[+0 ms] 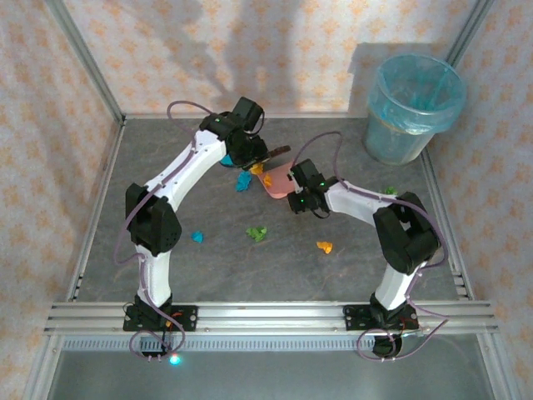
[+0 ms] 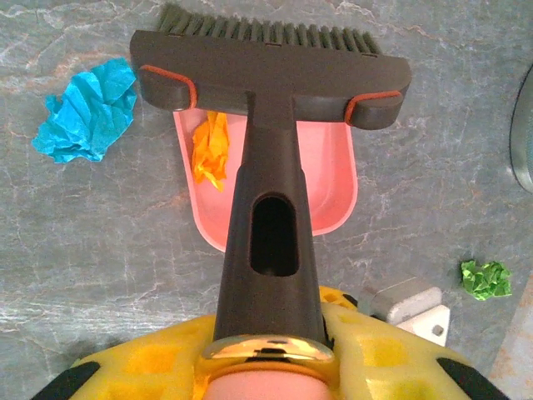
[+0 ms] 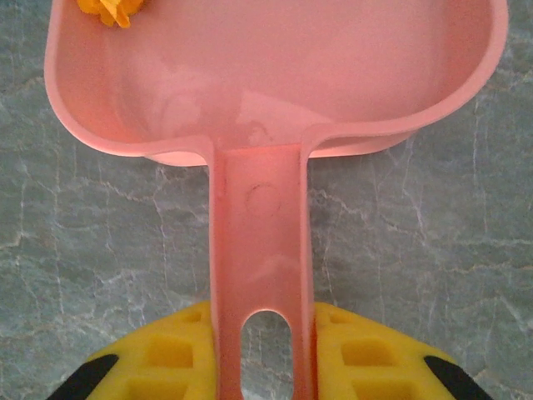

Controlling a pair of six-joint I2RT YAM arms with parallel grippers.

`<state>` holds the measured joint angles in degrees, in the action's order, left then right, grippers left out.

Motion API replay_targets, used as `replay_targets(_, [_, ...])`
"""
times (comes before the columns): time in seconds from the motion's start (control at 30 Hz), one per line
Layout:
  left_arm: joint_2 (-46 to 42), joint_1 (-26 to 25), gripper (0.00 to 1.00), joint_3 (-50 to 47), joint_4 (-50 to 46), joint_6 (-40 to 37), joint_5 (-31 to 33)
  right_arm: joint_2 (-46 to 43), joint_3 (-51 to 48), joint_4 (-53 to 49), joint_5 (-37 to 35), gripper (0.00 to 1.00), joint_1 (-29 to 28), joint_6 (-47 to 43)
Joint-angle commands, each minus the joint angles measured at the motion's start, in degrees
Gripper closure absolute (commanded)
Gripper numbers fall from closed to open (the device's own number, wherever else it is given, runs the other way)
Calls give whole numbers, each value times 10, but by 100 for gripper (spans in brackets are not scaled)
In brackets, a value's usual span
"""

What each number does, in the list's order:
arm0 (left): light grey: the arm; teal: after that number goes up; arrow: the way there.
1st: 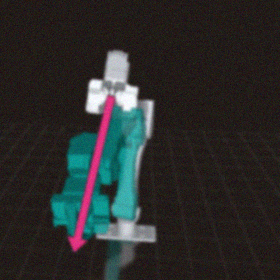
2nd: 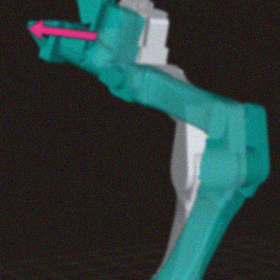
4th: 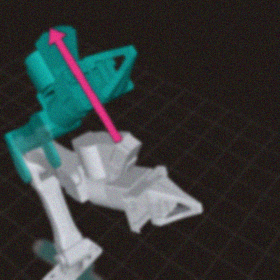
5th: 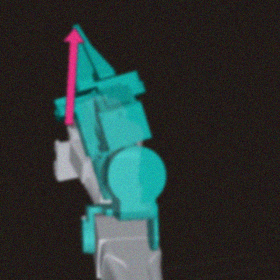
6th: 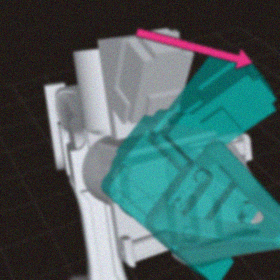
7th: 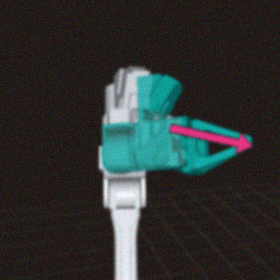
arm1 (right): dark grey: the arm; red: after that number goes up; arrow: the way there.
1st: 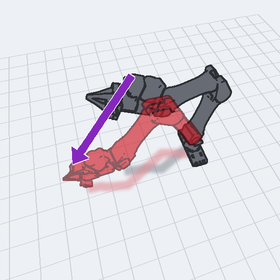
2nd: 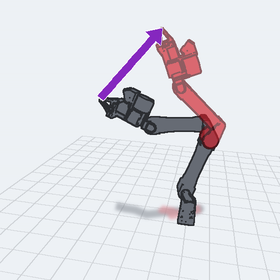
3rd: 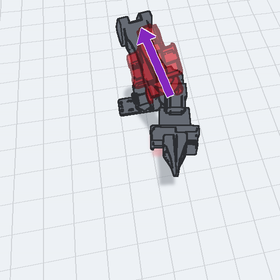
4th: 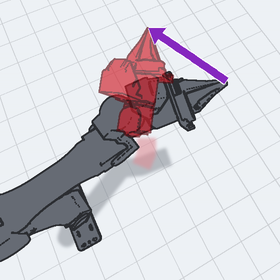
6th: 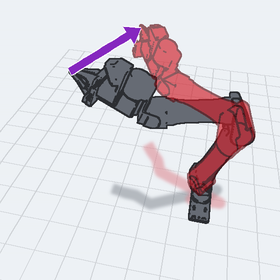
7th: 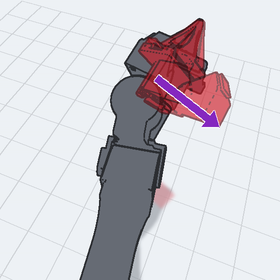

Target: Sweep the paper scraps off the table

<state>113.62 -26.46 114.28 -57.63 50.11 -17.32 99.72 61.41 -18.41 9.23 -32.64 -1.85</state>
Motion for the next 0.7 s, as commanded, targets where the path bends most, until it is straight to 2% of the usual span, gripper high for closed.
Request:
replay_targets(0.0, [-3, 12, 100, 43, -50, -34, 29, -24, -16, -15, -11, 100, -2, -9])
replay_targets(0.47, [3, 22, 100, 44, -81, -58, 59, -24, -12, -29, -14, 100, -1, -9])
replay_targets(0.67, [-1, 18, 100, 24, -64, -50, 33, -20, -11, -28, -8, 100, -2, -8])
